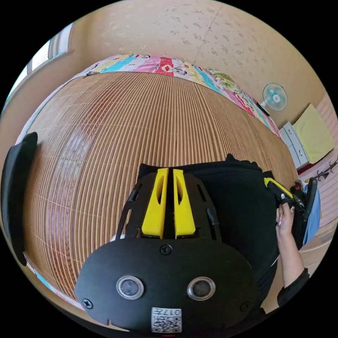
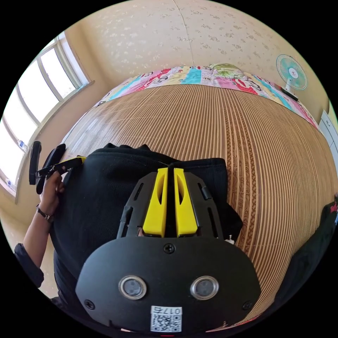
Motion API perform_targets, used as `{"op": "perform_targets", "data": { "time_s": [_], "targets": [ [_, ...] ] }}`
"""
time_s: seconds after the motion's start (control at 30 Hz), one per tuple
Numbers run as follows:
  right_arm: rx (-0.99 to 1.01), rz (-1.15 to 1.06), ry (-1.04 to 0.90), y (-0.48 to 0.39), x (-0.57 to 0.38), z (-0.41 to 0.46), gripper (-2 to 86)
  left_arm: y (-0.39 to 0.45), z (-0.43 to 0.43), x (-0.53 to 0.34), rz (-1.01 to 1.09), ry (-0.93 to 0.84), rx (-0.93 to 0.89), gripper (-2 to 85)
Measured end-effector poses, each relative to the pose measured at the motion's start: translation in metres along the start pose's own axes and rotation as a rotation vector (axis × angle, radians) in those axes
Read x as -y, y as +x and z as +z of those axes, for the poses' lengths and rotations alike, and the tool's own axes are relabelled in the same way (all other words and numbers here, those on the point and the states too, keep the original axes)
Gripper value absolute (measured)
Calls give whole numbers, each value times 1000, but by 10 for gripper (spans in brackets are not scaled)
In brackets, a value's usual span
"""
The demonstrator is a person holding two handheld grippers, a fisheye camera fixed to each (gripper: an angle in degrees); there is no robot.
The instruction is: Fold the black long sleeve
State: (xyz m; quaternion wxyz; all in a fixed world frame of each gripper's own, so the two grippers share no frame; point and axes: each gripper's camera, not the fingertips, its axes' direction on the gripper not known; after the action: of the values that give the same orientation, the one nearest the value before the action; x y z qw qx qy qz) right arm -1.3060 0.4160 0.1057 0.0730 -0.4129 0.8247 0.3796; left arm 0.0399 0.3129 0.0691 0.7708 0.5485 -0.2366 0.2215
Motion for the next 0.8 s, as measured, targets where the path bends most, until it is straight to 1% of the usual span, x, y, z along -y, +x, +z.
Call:
{"op": "perform_targets", "data": {
  "time_s": [0.1, 0.17, 0.23, 0.3, 0.37, 0.43, 0.47, 0.5, 0.53, 0.57, 0.6, 0.63, 0.67, 0.77, 0.8],
  "targets": [
    [12, 6, 16, 5, -10, 1, 51, -23, -5, 1, -27, 21, -96, 28],
    [-39, 17, 68, 3, -21, -4, 81, -28, -8, 2, -20, 29, -111, 30],
    [-98, 27, 105, -1, -27, -9, 102, -25, -10, 5, -2, 32, -72, 32],
    [-113, 24, 104, -5, -27, -20, 109, -21, -13, 9, 20, 33, -19, 34],
    [-145, 44, 178, -19, -45, -56, 110, -22, -17, 11, 25, 38, -2, 34],
    [-125, 84, 229, -31, -74, -84, 110, -24, -19, 14, 28, 42, 9, 36],
    [-83, 106, 270, -39, -99, -96, 110, -26, -22, 16, 31, 43, 17, 36],
    [-61, 102, 291, -44, -113, -99, 110, -27, -24, 19, 35, 44, 25, 36],
    [-55, 35, 312, -57, -136, -95, 109, -28, -25, 20, 36, 45, 29, 36],
    [-121, -46, 283, -68, -152, -80, 109, -29, -27, 22, 40, 46, 36, 37],
    [-163, -53, 252, -69, -157, -69, 112, -31, -30, 25, 42, 46, 41, 37],
    [-201, 2, 162, -61, -161, -43, 117, -32, -31, 26, 42, 46, 42, 37],
    [-164, 48, 89, -48, -158, -25, 121, -34, -34, 28, 43, 48, 48, 38],
    [-99, 90, 92, -32, -154, -9, 125, -36, -44, 35, 48, 48, 81, 44],
    [-101, 86, 88, -33, -153, -6, 125, -36, -55, 33, 54, 88, 98, 49]
  ]
}}
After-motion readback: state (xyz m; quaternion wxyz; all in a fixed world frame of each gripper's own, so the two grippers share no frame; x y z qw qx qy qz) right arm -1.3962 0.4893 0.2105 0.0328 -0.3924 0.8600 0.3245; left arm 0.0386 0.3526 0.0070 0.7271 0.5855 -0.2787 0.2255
